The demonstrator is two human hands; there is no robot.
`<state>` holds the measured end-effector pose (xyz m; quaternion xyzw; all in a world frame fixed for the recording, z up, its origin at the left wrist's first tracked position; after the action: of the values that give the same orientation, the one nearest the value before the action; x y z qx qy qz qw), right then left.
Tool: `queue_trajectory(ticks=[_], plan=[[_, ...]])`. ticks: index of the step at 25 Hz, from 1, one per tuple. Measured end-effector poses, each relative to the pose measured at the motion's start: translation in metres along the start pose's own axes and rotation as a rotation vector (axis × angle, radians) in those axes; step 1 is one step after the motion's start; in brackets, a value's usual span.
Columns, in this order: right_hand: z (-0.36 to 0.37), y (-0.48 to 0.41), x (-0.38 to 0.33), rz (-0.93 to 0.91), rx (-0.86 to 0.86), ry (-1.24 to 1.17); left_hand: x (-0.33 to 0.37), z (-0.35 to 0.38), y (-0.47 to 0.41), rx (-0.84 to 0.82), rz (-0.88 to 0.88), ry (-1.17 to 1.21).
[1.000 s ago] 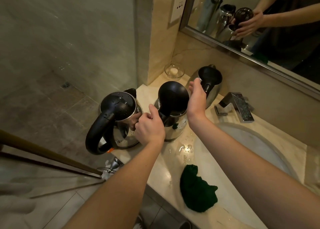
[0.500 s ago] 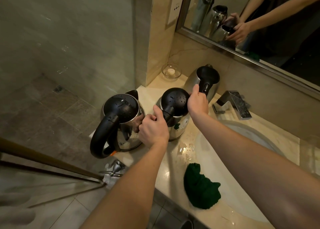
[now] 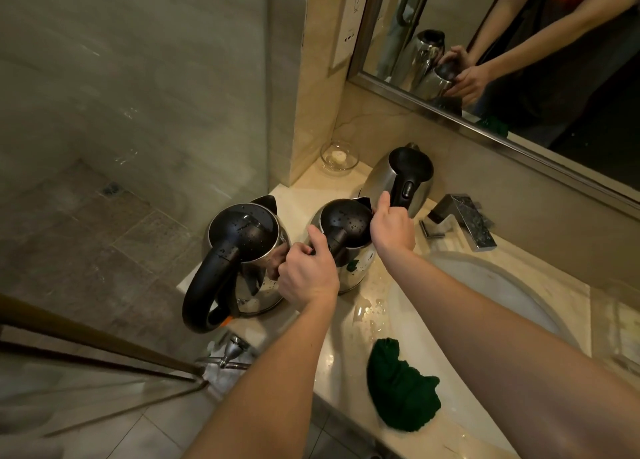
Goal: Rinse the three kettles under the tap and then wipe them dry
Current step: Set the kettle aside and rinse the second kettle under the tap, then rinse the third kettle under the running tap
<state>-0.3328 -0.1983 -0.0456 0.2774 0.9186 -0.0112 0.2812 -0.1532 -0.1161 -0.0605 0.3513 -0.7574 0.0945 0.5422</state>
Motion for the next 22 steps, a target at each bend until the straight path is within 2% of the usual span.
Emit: queue_trajectory(ticks=[6, 11, 15, 19, 22], plan=[[-0.021, 0.007, 0.01, -0.197, 0.023, 0.079, 0.015, -0.003, 0.007, -0.082, 0.092, -0.085], [-0.067, 0.001, 0.037, -0.286, 0.111, 0.125, 0.059, 0.014, 0.018, -0.176, 0.447, -0.268], [-0.092, -0.015, 0.054, -0.461, 0.099, 0.569, 0.088, 0.05, 0.032, -0.243, 0.725, -0.552], [-0.107, -0.039, 0.069, -0.528, 0.111, 0.767, 0.109, 0.087, 0.04, -0.291, 0.786, -0.673], [-0.112, -0.06, 0.075, -0.545, 0.079, 0.812, 0.118, 0.117, 0.046, -0.391, 0.693, -0.468]])
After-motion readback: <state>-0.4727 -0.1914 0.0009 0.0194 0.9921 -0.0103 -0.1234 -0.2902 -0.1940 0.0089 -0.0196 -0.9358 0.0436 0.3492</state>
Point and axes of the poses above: each hand's wrist, its own y-axis away from the middle knuckle, its own z-axis out of the palm, x = y × z, the point moved 6 cm from there along -y, towards the middle knuckle, and after that the axes turned 9 degrees about y, right-handed, at the moved point
